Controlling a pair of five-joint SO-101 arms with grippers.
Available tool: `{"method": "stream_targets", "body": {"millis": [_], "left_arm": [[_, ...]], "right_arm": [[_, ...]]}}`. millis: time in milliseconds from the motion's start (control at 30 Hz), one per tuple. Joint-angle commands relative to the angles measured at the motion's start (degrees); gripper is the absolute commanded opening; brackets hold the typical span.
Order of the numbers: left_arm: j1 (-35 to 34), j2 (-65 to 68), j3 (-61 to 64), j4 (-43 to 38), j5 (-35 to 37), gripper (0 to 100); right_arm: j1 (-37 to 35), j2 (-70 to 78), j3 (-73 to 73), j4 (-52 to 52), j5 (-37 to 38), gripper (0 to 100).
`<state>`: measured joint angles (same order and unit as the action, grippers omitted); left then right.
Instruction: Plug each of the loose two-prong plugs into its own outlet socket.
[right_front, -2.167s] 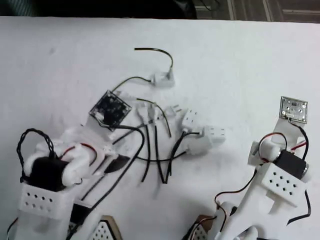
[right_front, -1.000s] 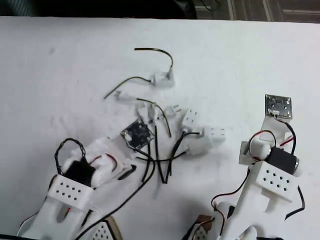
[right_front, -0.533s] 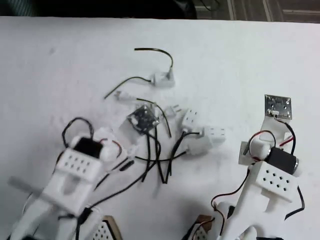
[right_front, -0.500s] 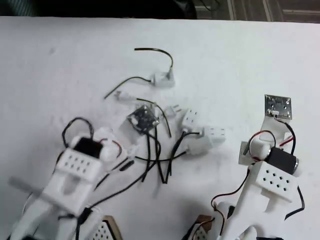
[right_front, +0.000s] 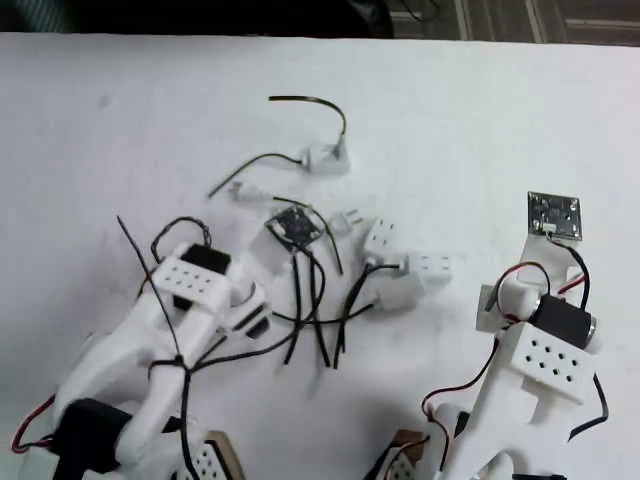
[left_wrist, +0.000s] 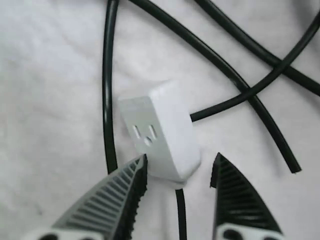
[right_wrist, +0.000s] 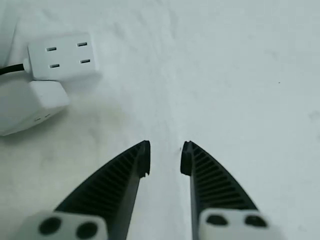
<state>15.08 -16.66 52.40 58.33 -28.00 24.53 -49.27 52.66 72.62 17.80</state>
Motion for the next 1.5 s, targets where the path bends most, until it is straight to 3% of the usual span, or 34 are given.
{"method": "stream_targets", "body": {"millis": [0,133,433,567,767,933,1100,1333,1400,1467], "left_arm": [[2.3,1.5,-1.4,-1.1,1.8,21],[5.6,2.0,-1.3,-2.4,3.9,17],[5.7,1.5,-1.3,-2.3,3.6,6],[5.7,-1.8,-1.5,1.8,3.4,2],[5.1,-15.1,-1.1,12.3,-2.4,2],[1.1,-17.7,-1.0,15.6,-2.9,2],[-0.1,-11.2,-1.2,18.4,-5.8,2],[-4.3,0.0,-4.1,16.1,-6.1,2],[-6.5,2.9,-6.3,15.9,-6.1,7],[-8.9,5.4,-8.3,15.9,-5.9,18]], "right_arm": [[-0.5,0.1,-0.4,-0.8,2.6,11.1],[-0.5,0.1,-0.4,-0.8,2.9,11.1],[-0.5,0.1,-0.4,-0.7,3.1,11.1],[-0.5,0.1,-0.4,-0.7,3.2,11.1],[-0.5,0.1,-0.4,-0.7,3.2,11.1],[-0.5,0.1,-0.4,-0.7,3.3,11.1],[-0.5,0.1,-0.4,-0.5,3.3,11.1],[-0.5,0.1,-0.4,-0.5,3.3,11.1],[-0.5,0.1,-0.4,-0.5,3.3,11.1],[-0.5,0.1,-0.4,-0.5,3.3,11.1]]}}
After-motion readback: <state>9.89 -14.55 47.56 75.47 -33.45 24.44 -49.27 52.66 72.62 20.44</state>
